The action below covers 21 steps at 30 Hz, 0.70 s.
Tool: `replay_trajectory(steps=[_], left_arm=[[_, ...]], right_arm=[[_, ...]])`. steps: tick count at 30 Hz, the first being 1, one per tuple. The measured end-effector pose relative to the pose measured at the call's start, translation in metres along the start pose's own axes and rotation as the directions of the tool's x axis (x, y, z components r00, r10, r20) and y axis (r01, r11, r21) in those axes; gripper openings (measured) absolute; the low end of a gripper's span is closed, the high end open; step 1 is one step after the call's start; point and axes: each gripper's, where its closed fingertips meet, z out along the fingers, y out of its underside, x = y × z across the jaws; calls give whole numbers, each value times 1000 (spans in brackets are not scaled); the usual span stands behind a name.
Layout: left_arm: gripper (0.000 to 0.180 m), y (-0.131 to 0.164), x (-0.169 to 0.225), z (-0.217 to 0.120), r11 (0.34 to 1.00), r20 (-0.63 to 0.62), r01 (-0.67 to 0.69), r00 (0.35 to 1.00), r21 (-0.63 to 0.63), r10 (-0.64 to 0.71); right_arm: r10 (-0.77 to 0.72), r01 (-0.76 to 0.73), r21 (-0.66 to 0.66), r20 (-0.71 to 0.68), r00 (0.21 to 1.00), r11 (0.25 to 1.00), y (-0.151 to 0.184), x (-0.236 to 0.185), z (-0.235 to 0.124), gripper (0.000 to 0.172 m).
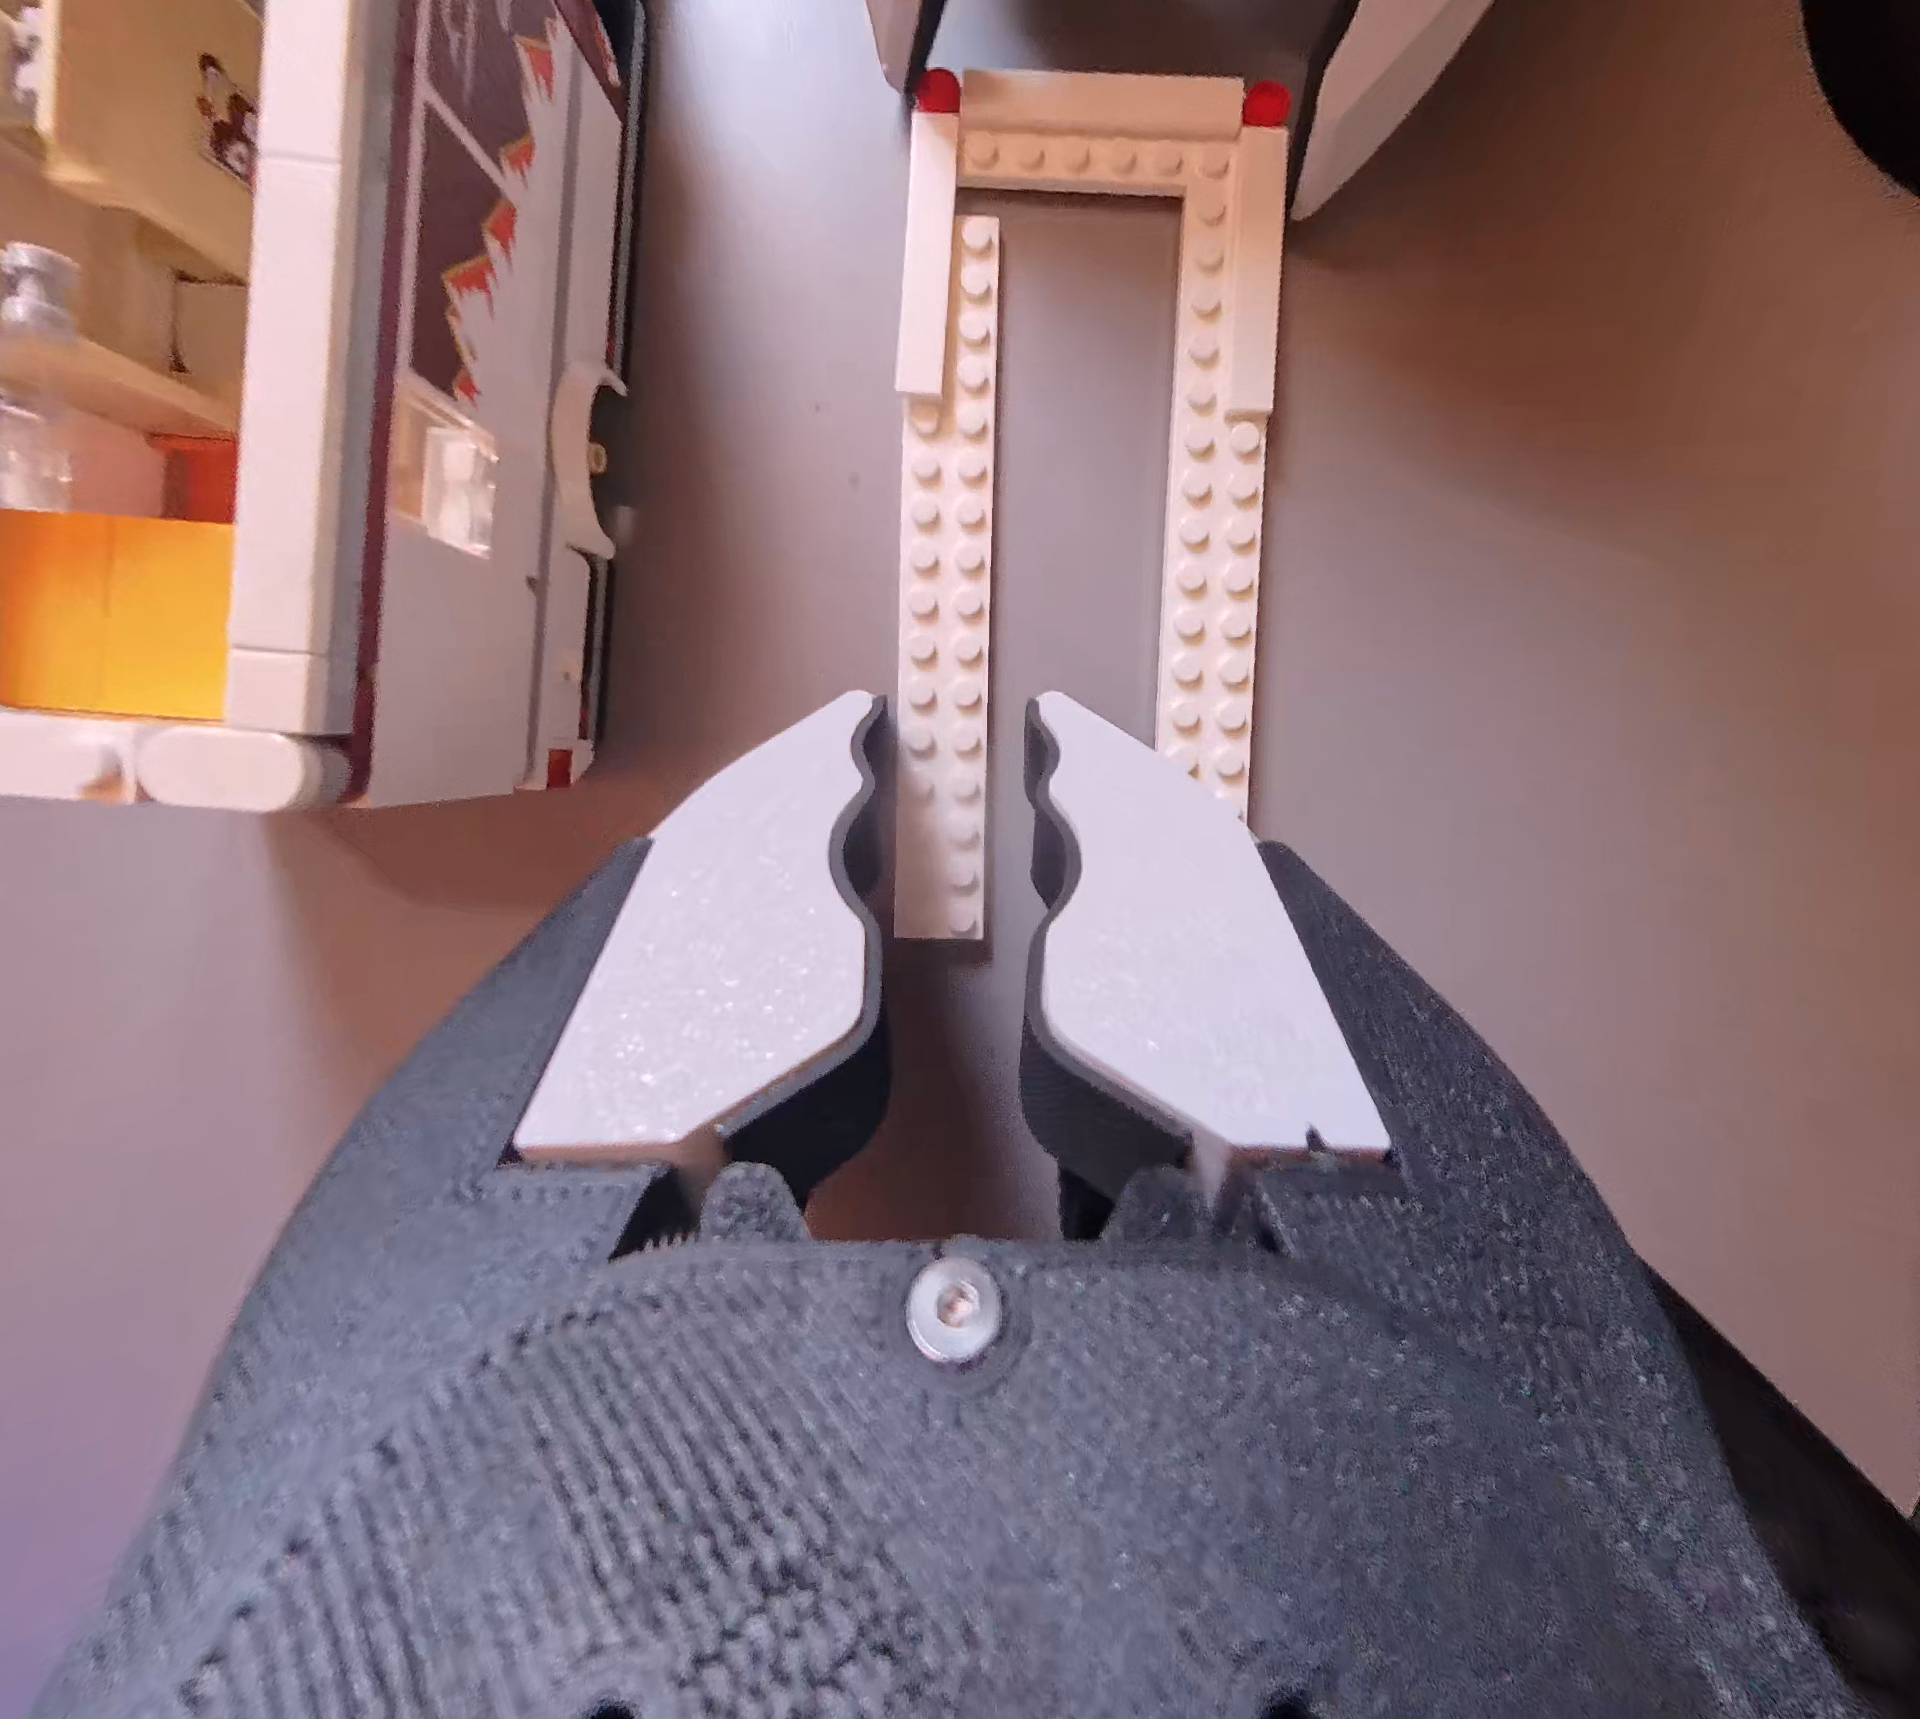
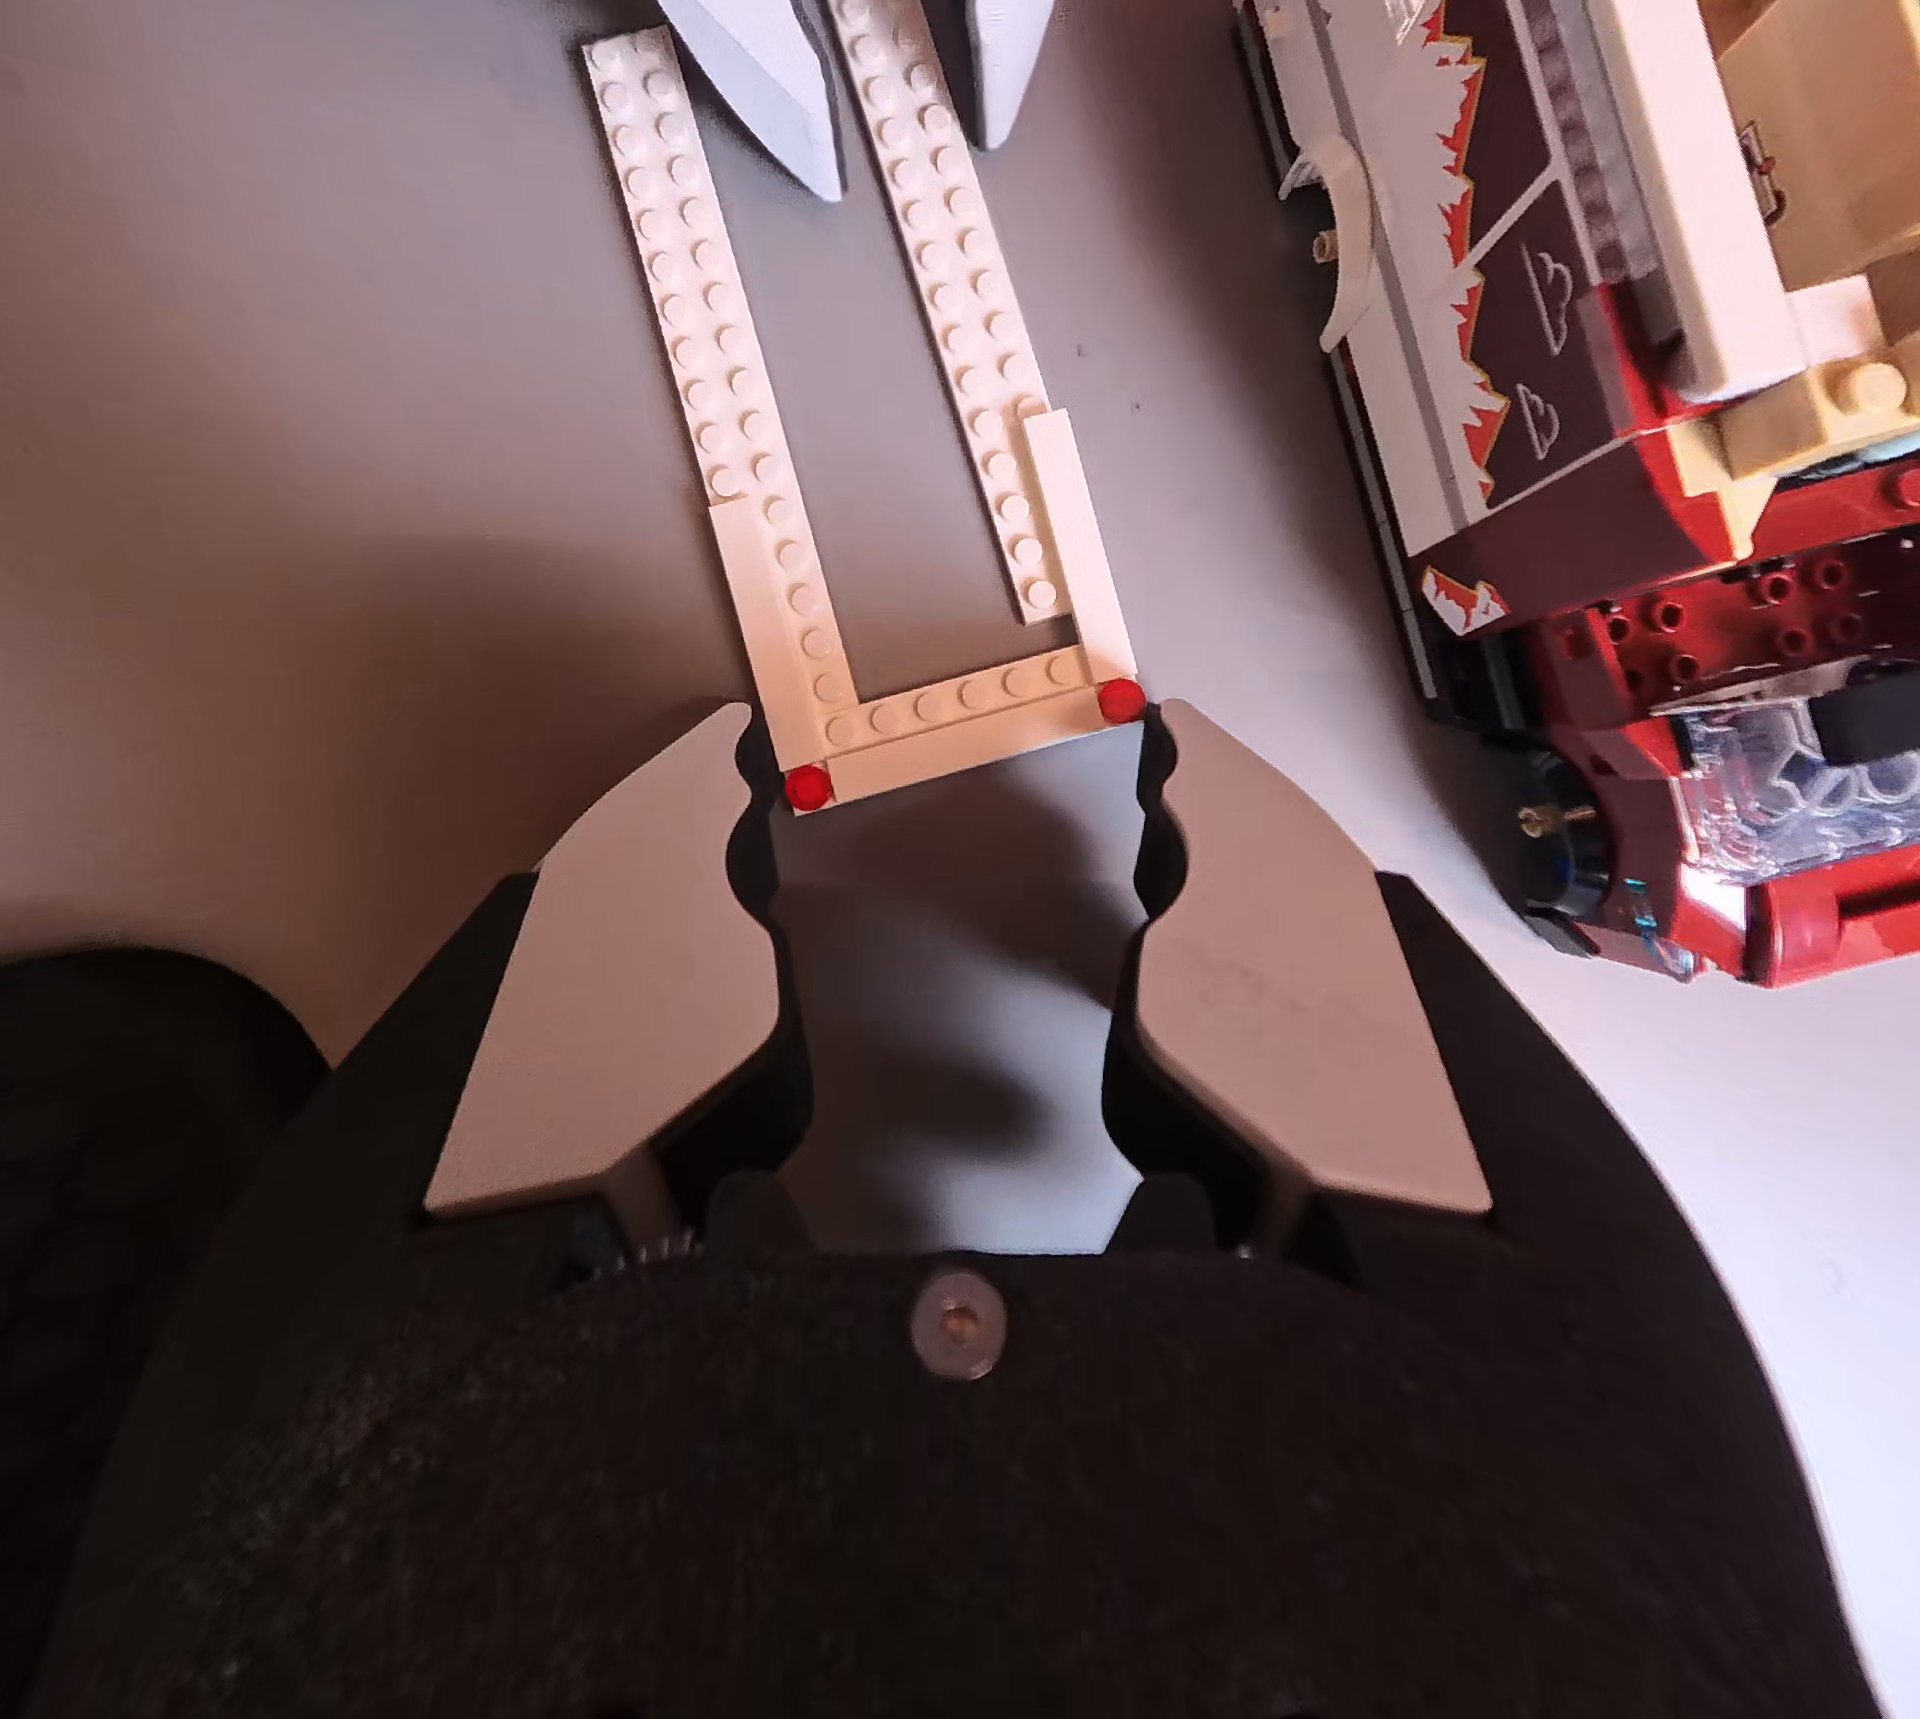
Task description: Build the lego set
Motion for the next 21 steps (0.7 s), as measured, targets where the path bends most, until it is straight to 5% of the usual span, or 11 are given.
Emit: replay_trajectory(steps=[21], left_arm=[[17,-5,1,3,992,-38,-126,991,-8,125]], right_arm=[[-30,30,-11,22,999,999,-1,-2,2,67]])
